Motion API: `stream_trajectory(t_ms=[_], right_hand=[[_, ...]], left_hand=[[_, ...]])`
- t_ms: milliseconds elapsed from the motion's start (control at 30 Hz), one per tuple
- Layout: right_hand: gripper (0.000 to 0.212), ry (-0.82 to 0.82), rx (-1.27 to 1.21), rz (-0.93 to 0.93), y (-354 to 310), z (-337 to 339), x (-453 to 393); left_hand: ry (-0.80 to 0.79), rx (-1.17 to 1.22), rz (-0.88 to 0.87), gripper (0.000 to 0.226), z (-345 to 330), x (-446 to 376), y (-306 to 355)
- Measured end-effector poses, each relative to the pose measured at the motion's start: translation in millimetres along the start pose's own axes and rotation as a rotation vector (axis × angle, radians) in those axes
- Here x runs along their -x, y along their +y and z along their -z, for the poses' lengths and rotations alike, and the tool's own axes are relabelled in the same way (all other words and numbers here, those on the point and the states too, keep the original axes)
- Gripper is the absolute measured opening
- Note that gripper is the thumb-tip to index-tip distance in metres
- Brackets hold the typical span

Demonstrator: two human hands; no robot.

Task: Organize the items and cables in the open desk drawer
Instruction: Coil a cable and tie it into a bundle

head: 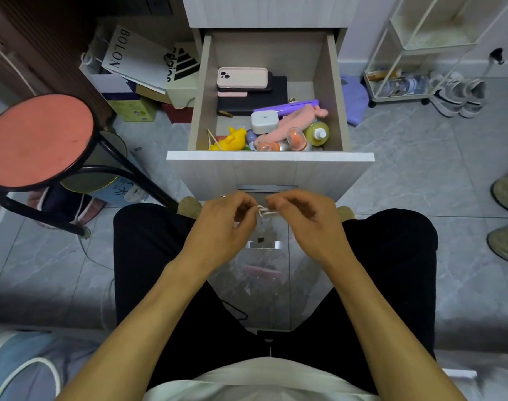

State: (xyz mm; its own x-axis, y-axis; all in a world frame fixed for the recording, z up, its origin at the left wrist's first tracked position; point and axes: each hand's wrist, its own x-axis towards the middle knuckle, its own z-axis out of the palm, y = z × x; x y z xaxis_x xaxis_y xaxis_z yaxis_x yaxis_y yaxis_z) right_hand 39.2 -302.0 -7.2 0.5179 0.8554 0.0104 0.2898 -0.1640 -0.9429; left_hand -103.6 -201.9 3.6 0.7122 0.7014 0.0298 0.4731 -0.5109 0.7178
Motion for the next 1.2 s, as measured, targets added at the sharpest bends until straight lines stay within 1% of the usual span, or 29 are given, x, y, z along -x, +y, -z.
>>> stream_trajectory(t_ms=[33, 100, 167, 233, 300, 367, 467, 533, 567, 600, 633, 667, 733, 833, 867, 933, 1000, 1033, 1067, 1100, 1133, 1167, 1200], right_hand=[[0.011, 0.012, 0.047, -0.007, -1, 0, -2], [0.007, -0.041, 0.127, 0.007, -3, -1, -7], [0.007, -0.136, 0.165, 0.013, -6, -1, -9], [0.01, -0.181, 0.221, 0.024, -8, -2, -10], [0.01, -0.19, 0.287, 0.07, -11, -2, -12], [0.008, -0.191, 0.375, 0.121, -15, -5, -13], [0.011, -0.162, 0.467, 0.166, -19, -7, -13], [0.012, -0.085, 0.418, 0.206, -21, -8, -10], [0.009, -0.031, 0.353, 0.2, -22, -8, -7], [0.005, 0.025, 0.265, 0.169, -23, -10, -5], [0.006, 0.077, 0.172, 0.126, -23, -11, -2], [0.011, 0.116, 0.101, 0.084, -24, -13, 0], [0.016, 0.147, 0.064, 0.023, -21, -17, 1], [0.012, 0.076, 0.182, -0.01, -15, -17, -1], [0.01, 0.046, 0.249, 0.01, -13, -17, -2], [0.006, 0.01, 0.392, 0.13, -11, -16, -5], [0.005, 0.023, 0.425, 0.197, -10, -15, -6], [0.005, 0.052, 0.341, 0.165, -10, -14, -5], [0.011, 0.078, 0.181, 0.095, -11, -13, -5], [0.015, 0.077, -0.034, 0.01, -13, -12, -4], [0.016, 0.044, -0.241, -0.063, -14, -11, -5], [0.014, -0.017, -0.392, -0.103, -14, -11, -4], [0.01, -0.082, -0.481, -0.129, -13, -10, -4]], left_hand=[[-0.009, -0.022, -0.015, 0.007, 0, 0, -1], [0.011, -0.013, 0.001, 0.008, 1, 0, -1], [0.039, 0.04, 0.045, 0.006, 4, 0, 0], [0.031, 0.143, 0.121, 0.007, 7, 0, 1], [0.005, 0.27, 0.188, 0.009, 10, -1, 3], [-0.027, 0.315, 0.214, 0.013, 13, -2, 3], [-0.042, 0.367, 0.254, 0.013, 14, -3, 5], [-0.007, 0.478, 0.335, 0.013, 13, -4, 6], [0.019, 0.528, 0.38, 0.014, 12, -5, 7], [0.045, 0.562, 0.418, 0.014, 11, -6, 6], [0.058, 0.587, 0.445, 0.014, 10, -7, 6], [0.063, 0.611, 0.463, 0.014, 10, -7, 6], [0.058, 0.626, 0.456, 0.014, 9, -6, 6], [0.046, 0.511, 0.361, 0.013, 7, -3, 5], [0.042, 0.467, 0.335, 0.013, 6, -2, 6], [0.034, 0.411, 0.305, 0.012, 4, 0, 5], [0.037, 0.399, 0.31, 0.012, 3, 0, 4], [0.046, 0.419, 0.328, 0.012, 2, 0, 4], [0.056, 0.454, 0.357, 0.013, 2, -1, 3], [0.06, 0.497, 0.394, 0.013, 2, -2, 2], [0.056, 0.534, 0.43, 0.014, 1, -3, 2], [0.05, 0.554, 0.452, 0.014, 1, -4, 2], [0.047, 0.55, 0.452, 0.014, -1, -4, 2]])
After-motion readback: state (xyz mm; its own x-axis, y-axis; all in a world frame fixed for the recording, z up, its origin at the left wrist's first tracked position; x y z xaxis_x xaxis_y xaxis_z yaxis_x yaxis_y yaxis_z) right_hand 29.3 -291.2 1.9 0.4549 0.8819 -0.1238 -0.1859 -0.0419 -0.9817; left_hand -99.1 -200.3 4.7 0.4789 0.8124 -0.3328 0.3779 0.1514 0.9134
